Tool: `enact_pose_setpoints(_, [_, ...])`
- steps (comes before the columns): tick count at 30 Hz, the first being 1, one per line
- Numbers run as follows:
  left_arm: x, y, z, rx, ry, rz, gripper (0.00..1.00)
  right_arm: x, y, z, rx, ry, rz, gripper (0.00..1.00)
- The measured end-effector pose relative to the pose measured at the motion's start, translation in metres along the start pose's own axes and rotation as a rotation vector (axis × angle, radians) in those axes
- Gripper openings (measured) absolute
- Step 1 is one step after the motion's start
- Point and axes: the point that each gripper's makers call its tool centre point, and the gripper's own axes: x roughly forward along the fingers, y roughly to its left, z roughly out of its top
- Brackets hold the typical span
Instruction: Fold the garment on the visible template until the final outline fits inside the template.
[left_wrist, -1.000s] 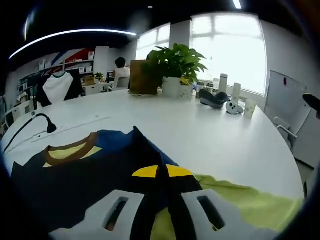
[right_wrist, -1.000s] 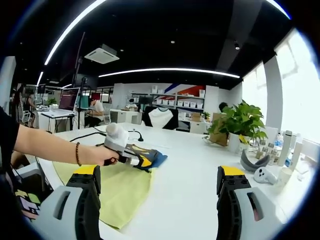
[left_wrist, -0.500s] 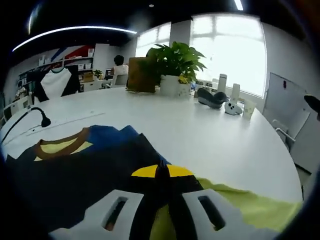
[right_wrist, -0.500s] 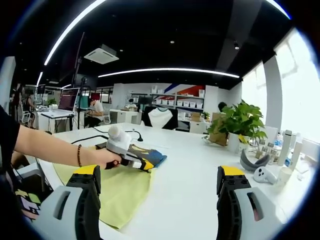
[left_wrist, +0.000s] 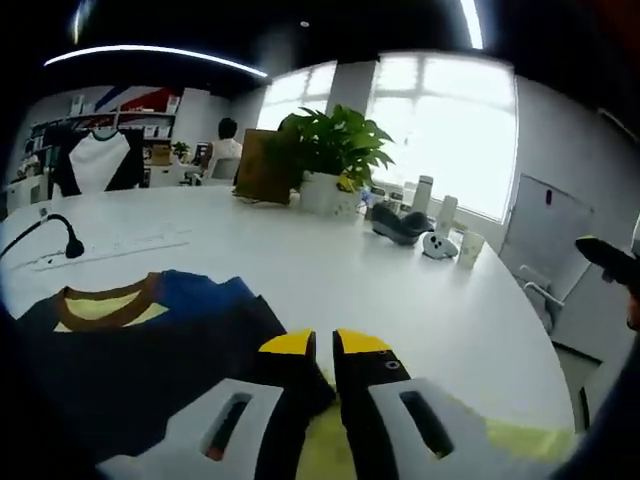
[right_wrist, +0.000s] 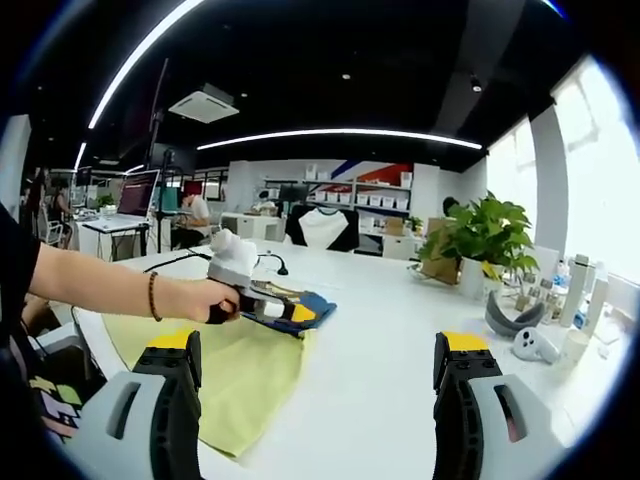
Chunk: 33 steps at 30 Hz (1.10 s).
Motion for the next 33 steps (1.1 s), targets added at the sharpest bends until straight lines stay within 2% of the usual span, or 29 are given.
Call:
enact_pose_setpoints(7, [-0.016, -0.014, 0.026, 0.002, -0.055, -0.041, 0.08, -0.003, -0.002, 0.003, -0.002, -0.012, -0.001, 0.99])
enact_pose_setpoints(12, [-0.021, -0.021, 0.037, 0.015, -0.06, -0.067, 0.08, -0.005, -0.003, 0.002, -0.001, -0.011, -0.006, 0.99])
enact_pose_setpoints(19, [-0.042, -0.028, 0.039, 0.017, -0.073, -0.094, 0.09, -0.008, -0.007, 0.005, -0.002, -0.02, -0.015, 0.99])
enact_pose_setpoints(22, [-0.054, -0.033, 0.036, 0.023, -0.061, -0.105, 0.09, -0.009, -0.006, 0.007, -0.002, -0.029, -0.017, 0.99])
enact_pose_setpoints(25, [-0.072, -0.045, 0.033, -0.019, -0.071, -0.146, 0.1, -0.008, -0.003, 0.008, 0.008, -0.029, -0.003, 0.98])
enact_pose_setpoints(33, [-0.116, -0.062, 0.038, 0.025, -0.118, -0.168, 0.12, -0.007, 0.0, 0.007, -0.006, -0.019, -0.009, 0.98])
